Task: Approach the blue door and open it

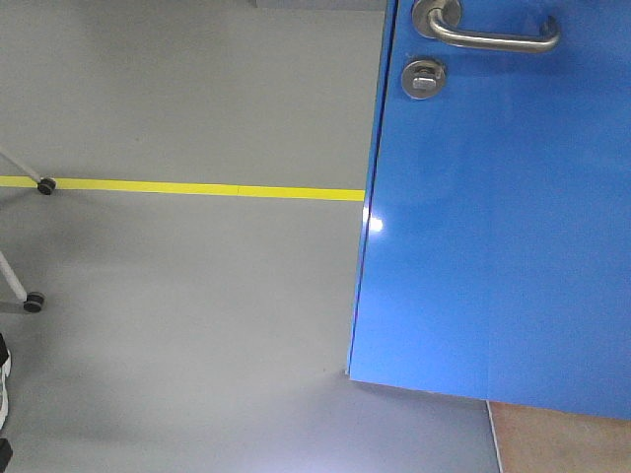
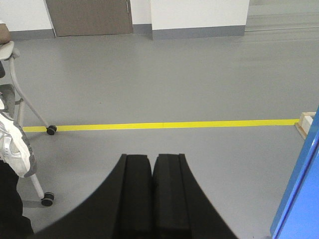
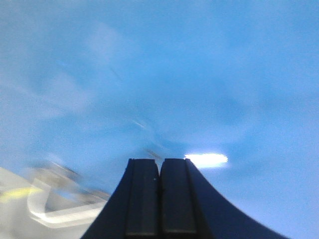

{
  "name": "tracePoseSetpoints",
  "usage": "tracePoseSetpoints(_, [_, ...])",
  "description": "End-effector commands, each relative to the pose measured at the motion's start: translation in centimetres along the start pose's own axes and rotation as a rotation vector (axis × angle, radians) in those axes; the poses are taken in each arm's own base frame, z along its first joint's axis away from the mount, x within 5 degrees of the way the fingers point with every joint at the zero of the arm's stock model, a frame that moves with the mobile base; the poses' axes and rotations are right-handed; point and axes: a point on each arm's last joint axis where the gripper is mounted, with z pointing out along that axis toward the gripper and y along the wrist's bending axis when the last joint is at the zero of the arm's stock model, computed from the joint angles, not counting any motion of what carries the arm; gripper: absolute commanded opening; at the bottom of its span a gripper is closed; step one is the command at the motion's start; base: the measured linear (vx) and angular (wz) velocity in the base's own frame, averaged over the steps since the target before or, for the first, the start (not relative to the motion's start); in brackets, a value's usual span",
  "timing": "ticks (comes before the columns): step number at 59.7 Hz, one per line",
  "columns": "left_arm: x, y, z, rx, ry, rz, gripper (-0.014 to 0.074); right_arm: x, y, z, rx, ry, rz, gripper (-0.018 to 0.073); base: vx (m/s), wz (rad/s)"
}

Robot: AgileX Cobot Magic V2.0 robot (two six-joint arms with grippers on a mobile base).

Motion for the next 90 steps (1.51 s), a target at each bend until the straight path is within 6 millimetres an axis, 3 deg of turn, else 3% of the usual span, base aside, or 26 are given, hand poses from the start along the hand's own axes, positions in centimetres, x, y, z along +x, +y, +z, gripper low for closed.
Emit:
tracePoseSetpoints(1, [-1.8,0.0,-0.5,0.006,-0.122,-0.003,0.0071,1.1,0.0,-2.8,0.049,-0.200,-0.139,-0.0004,0.00,0.00])
tracePoseSetpoints(11, [-1.8,0.0,-0.5,0.006,-0.122,-0.003,0.0071,7.6,-1.5,-5.1,0.071,-0.333,-0.346,-0.0004,0.00,0.00])
tracePoseSetpoints(21, [-1.8,0.0,-0.5,0.006,-0.122,-0.003,0.0071,14.5,-3.6,-7.7,0.078,-0.358,-0.451,-0.0004,0.00,0.00])
tracePoseSetpoints(36, [-1.8,0.0,-0.5,0.006,-0.122,-0.003,0.0071,23.6,-6.4,-10.6,0.050,-0.428,-0.400,-0.0004,0.00,0.00])
tracePoseSetpoints(43, [-1.8,0.0,-0.5,0.006,-0.122,-0.003,0.0071,26.4,-7.3,-11.4,0.028,-0.511,-0.375,-0.0004,0.00,0.00])
tracePoseSetpoints(59, [-1.8,0.0,-0.5,0.006,-0.122,-0.003,0.0071,28.5,-8.0,-12.2,0.002,-0.643,-0.370,-0.0004,0.00,0.00])
tracePoseSetpoints(67, [-1.8,0.0,-0.5,0.006,-0.122,-0.003,0.0071,28.6,-8.0,-12.2,0.001,-0.634,-0.359,-0.0004,0.00,0.00])
tracePoseSetpoints(78, [-1.8,0.0,-0.5,0.006,-0.122,-0.003,0.0071,28.7,-8.2,-12.0,-0.034,-0.606,-0.211,-0.0004,0.00,0.00])
tracePoseSetpoints(90, [-1.8,0.0,-0.5,0.006,-0.122,-0.003,0.0071,28.7,-8.2,-12.0,-0.035,-0.603,-0.203,-0.0004,0.00,0.00])
